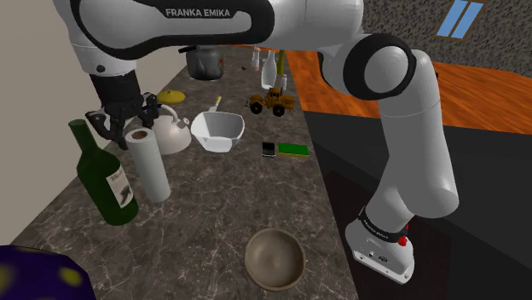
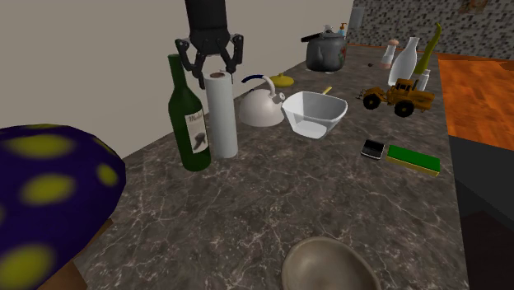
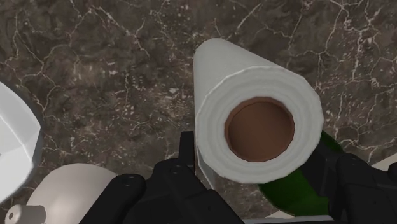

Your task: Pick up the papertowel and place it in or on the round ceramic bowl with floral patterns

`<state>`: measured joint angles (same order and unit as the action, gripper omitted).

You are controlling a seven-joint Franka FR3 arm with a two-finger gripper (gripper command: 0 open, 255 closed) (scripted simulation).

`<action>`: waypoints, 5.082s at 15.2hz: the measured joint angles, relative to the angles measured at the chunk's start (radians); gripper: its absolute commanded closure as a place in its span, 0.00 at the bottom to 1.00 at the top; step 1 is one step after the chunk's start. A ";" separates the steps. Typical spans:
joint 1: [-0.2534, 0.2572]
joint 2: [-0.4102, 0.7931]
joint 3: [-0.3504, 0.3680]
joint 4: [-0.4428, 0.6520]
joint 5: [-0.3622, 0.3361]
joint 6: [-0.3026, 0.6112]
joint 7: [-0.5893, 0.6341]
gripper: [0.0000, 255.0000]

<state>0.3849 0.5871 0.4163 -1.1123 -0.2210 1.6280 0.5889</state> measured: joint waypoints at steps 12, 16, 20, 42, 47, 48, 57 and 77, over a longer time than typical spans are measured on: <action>-0.054 -0.236 0.037 -0.220 0.077 -0.008 0.012 1.00; -0.090 -0.412 0.053 -0.424 0.148 0.036 0.008 1.00; -0.111 -0.591 0.055 -0.594 0.228 0.046 -0.015 1.00; -0.010 -1.217 0.007 -1.077 0.470 -0.057 -0.041 1.00; -0.004 -1.229 0.019 -1.151 0.482 0.007 -0.044 1.00; -0.004 -1.226 0.022 -1.163 0.483 0.021 -0.045 1.00; 0.008 -1.238 0.046 -1.292 0.506 0.139 -0.053 1.00; 0.013 -1.213 0.081 -1.403 0.529 0.276 -0.057 0.00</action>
<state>0.3978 -0.6258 0.4971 -2.5154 0.3079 1.9044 0.5318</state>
